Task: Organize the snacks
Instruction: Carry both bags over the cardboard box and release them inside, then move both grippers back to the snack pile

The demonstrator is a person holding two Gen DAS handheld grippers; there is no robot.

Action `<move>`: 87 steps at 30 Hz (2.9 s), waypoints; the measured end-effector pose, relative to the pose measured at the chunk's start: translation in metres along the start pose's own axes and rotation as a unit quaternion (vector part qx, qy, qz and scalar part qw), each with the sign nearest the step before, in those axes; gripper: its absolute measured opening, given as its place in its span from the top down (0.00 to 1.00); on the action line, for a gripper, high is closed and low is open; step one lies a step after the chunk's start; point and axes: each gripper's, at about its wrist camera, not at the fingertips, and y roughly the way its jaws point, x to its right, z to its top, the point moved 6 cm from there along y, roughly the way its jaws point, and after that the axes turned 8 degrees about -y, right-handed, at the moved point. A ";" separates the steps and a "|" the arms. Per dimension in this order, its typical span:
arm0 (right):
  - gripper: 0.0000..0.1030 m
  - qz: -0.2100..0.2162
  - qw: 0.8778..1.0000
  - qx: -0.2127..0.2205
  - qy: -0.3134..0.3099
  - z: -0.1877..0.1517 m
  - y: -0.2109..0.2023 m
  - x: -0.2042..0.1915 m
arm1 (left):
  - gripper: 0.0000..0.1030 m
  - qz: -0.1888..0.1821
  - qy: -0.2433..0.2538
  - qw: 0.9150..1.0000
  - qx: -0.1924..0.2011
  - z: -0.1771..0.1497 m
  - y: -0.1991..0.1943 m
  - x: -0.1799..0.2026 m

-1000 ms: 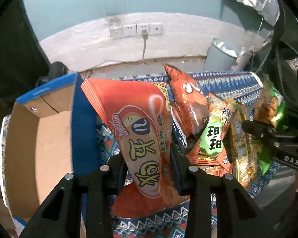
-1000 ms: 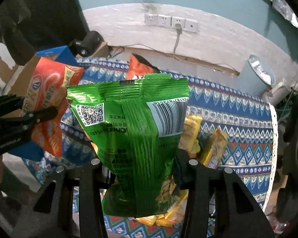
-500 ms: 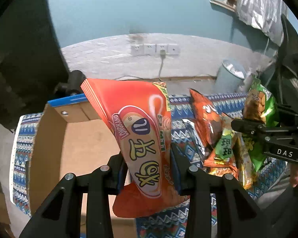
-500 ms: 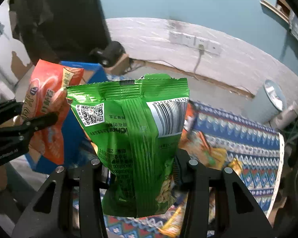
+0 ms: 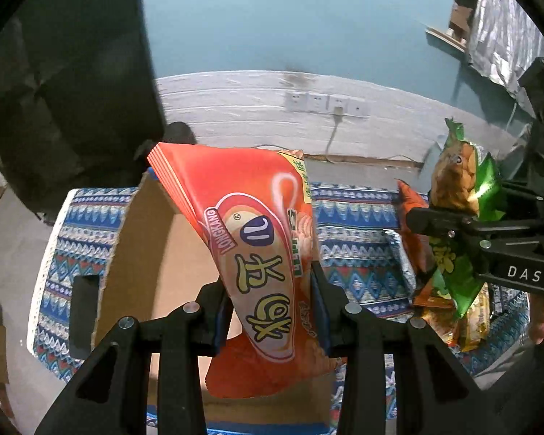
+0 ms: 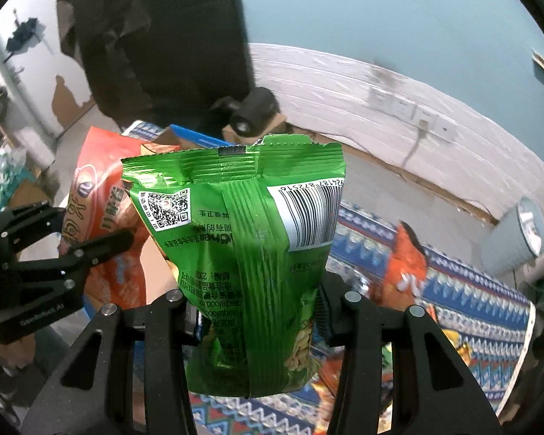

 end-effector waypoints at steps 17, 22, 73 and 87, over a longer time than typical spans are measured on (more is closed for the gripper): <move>0.57 0.070 0.995 -0.054 -0.052 0.036 0.074 -0.083 | 0.63 0.059 -0.078 0.995 -0.022 -0.015 0.015 -0.097; 0.56 0.084 0.992 -0.076 -0.059 0.039 0.093 -0.097 | 0.62 0.067 -0.093 0.993 -0.040 -0.018 0.023 -0.106; 0.24 -0.048 0.990 -0.076 0.111 -0.109 -0.048 0.136 | 0.24 -0.034 0.062 0.993 -0.098 -0.025 0.035 0.122; 0.24 -0.092 0.971 -0.089 0.203 -0.201 -0.077 0.213 | 0.22 -0.060 0.129 0.982 -0.122 -0.045 0.052 0.212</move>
